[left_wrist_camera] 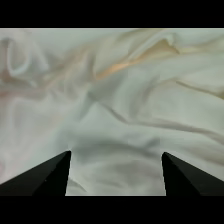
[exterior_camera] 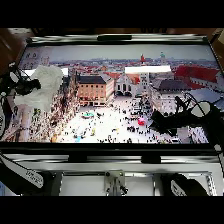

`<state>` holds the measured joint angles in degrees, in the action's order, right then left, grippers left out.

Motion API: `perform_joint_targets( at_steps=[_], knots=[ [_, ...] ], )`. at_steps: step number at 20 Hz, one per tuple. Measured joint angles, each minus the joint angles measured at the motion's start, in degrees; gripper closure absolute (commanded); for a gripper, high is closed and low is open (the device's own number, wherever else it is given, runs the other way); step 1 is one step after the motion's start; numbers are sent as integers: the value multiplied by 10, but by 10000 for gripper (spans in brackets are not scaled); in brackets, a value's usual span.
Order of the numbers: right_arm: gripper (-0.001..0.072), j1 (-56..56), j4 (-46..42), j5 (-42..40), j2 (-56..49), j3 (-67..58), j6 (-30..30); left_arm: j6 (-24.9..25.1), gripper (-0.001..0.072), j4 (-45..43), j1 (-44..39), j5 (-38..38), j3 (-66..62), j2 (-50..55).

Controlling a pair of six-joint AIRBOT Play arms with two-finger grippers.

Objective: Fold the shirts.

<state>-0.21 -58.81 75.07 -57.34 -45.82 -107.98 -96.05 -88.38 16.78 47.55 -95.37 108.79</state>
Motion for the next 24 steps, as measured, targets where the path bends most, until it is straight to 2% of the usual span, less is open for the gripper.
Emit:
perform_joint_targets(
  at_steps=[1, 2, 3, 4, 5, 6, 10, 13, 19, 24],
  knots=[
    [644, 0, 0, 0, 0, 0, 0, 0, 125, 2, 0, -4, -1, 6],
    [644, 0, 1, 0, 0, 0, 0, 0, 141, 3, 0, -7, -1, 11],
    [644, 0, 1, 0, 0, 0, 0, 0, 259, 3, 0, -9, -2, 16],
    [644, 0, 1, 0, 0, 0, 0, -1, 409, 4, 0, -10, -2, 20],
    [645, 0, 1, 0, 0, 0, 0, -1, 594, 4, 0, -11, -2, 23],
    [649, 0, 1, 0, 0, 0, 0, -1, 669, 5, 0, -14, -2, 25],
    [649, 0, 10, -1, 0, 0, 0, -2, 670, 5, 0, -19, -17, 16],
    [649, 0, 19, -1, 0, 0, 1, -7, 671, 5, -9, -21, -40, -33],
    [644, 0, 26, 13, 0, 0, 18, -5, 671, 5, -71, -68, -58, -262],
    [643, 0, 3, 57, 0, -6, 65, 9, 671, 5, -199, -24, -32, -417]
  ],
)
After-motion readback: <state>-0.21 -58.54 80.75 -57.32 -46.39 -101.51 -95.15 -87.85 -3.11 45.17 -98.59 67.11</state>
